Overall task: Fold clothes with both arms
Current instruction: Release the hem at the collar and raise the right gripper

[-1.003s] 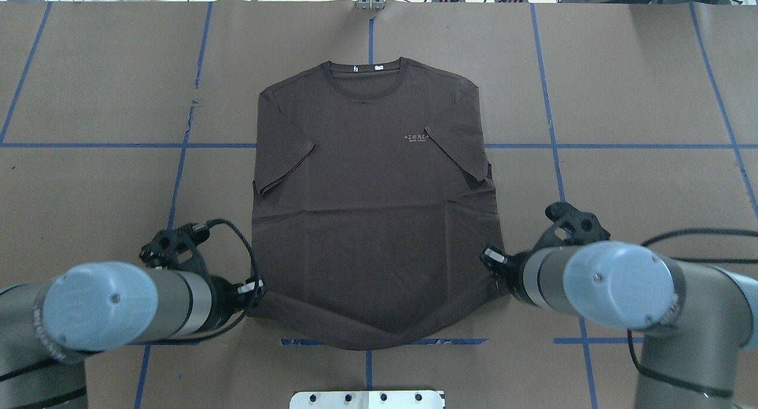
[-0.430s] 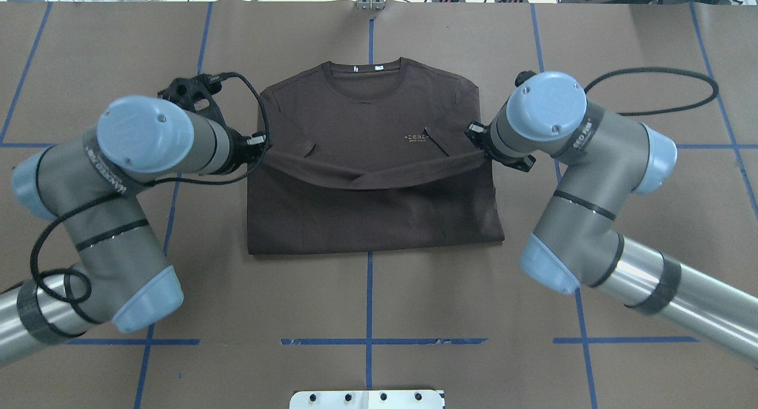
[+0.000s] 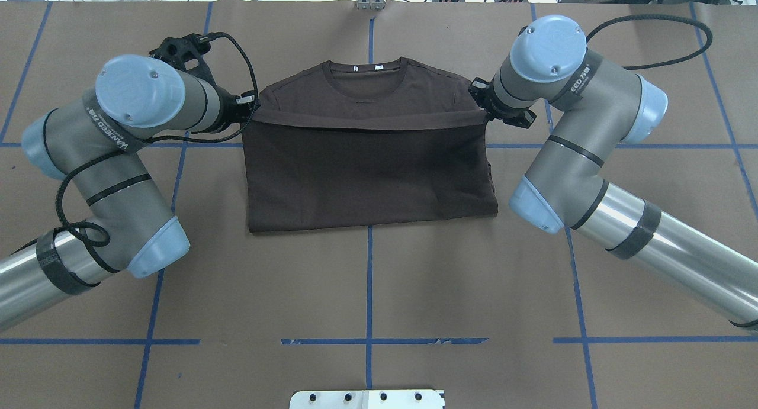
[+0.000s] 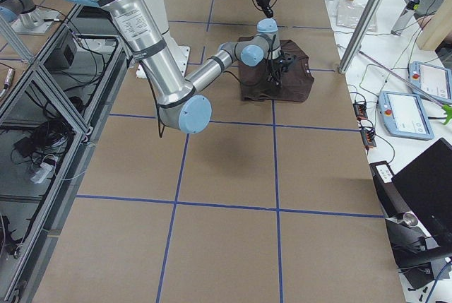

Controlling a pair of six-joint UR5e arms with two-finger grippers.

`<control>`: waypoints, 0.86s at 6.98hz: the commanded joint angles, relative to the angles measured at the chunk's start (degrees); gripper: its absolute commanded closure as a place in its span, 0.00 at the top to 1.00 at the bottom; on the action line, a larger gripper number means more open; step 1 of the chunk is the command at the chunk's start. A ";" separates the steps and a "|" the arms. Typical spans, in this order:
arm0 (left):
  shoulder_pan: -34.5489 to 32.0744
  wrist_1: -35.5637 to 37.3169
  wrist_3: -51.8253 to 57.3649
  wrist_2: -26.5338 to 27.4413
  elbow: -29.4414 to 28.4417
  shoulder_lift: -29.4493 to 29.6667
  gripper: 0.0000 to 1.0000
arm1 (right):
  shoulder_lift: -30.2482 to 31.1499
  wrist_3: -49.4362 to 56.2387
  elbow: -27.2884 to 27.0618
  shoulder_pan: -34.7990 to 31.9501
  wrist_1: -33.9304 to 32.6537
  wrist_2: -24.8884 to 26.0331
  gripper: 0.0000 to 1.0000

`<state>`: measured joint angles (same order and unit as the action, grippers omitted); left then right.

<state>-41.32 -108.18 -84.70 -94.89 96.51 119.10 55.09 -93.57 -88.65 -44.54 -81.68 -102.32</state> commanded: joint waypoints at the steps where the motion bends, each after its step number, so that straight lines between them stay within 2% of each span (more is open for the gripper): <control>1: -0.43 -6.67 -0.03 0.23 -9.71 3.66 0.00 | -5.07 1.36 7.93 -2.38 1.86 -0.34 0.00; 3: -0.43 -9.83 -0.12 0.41 -15.01 5.09 0.00 | -7.71 1.63 17.33 -3.09 9.83 -0.25 0.00; 4: -0.52 -12.29 -0.03 0.50 -17.12 5.09 0.00 | -9.37 1.72 20.94 -3.18 11.61 -0.16 0.00; 6: -0.52 -13.98 0.06 2.17 -20.30 6.14 0.00 | -11.23 1.72 24.39 -3.19 11.72 -0.07 0.00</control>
<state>-41.82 -121.17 -84.72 -93.41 78.20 124.63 44.92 -91.87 -66.69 -47.72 -70.45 -102.47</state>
